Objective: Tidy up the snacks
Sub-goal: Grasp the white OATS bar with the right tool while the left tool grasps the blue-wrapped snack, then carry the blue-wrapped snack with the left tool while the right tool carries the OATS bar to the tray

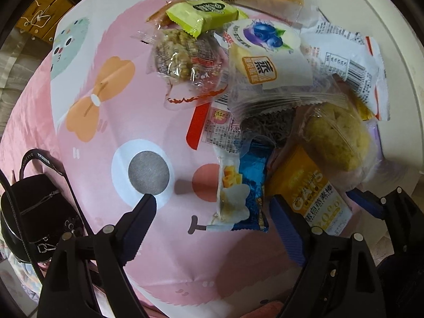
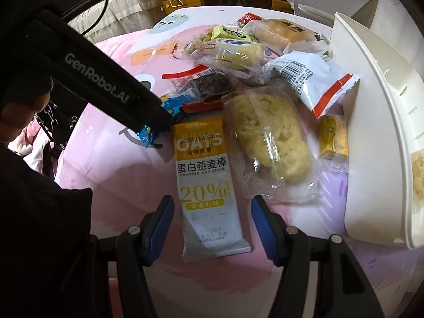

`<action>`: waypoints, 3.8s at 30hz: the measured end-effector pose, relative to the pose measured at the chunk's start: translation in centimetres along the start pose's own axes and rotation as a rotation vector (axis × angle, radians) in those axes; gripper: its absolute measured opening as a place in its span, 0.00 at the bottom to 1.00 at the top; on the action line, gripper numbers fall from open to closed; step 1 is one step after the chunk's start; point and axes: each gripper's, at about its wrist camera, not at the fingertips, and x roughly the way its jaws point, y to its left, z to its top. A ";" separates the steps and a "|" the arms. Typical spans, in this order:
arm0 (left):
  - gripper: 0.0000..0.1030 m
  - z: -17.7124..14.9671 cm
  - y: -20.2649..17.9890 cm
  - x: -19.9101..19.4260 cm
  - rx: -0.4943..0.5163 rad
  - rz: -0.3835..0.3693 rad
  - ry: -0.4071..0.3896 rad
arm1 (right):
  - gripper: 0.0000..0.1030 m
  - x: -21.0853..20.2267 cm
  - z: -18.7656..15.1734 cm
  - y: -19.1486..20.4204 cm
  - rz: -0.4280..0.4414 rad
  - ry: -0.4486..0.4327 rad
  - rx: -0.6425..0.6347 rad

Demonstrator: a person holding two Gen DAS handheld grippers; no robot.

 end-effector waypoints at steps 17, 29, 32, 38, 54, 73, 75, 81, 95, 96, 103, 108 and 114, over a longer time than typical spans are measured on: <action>0.28 0.1 -0.3 0.8 -0.002 -0.049 0.018 | 0.42 0.0 0.0 0.5 -0.007 0.018 -0.020; 0.27 -4.5 2.2 -1.7 -0.034 -0.062 -0.057 | 0.40 -1.2 -0.3 2.4 -0.058 0.005 0.016; 0.27 -5.7 3.1 -3.0 -0.031 -0.050 -0.102 | 0.40 -1.9 -0.7 3.1 -0.076 -0.017 0.036; 0.27 -7.5 4.3 -4.8 -0.050 -0.035 -0.129 | 0.40 -3.6 -1.6 4.6 -0.124 -0.066 0.068; 0.27 -10.3 2.3 -11.7 0.003 -0.108 -0.143 | 0.40 -10.9 -3.7 2.4 -0.214 -0.211 0.294; 0.27 -10.3 -4.6 -20.1 0.191 -0.191 -0.217 | 0.40 -19.3 -5.6 -4.6 -0.213 -0.388 0.503; 0.27 -10.0 -6.0 -20.9 0.201 -0.190 -0.226 | 0.40 -19.6 -6.0 -5.7 -0.204 -0.390 0.513; 0.27 -8.7 -10.4 -22.3 0.202 -0.193 -0.246 | 0.40 -20.2 -6.5 -9.9 -0.134 -0.390 0.533; 0.27 -3.0 -19.1 -21.9 0.092 -0.213 -0.232 | 0.40 -19.8 -5.9 -20.7 -0.010 -0.308 0.481; 0.27 -2.4 -19.8 -21.6 0.082 -0.220 -0.231 | 0.40 -19.6 -5.8 -21.5 -0.005 -0.297 0.473; 0.27 0.8 -22.6 -19.9 0.008 -0.235 -0.221 | 0.40 -18.4 -4.5 -26.0 0.046 -0.267 0.412; 0.27 3.1 -23.9 -18.8 -0.030 -0.224 -0.205 | 0.40 -17.7 -2.9 -28.2 0.083 -0.279 0.400; 0.42 5.1 -24.1 -18.3 -0.070 -0.180 -0.191 | 0.42 -16.6 -0.9 -29.3 0.077 -0.265 0.365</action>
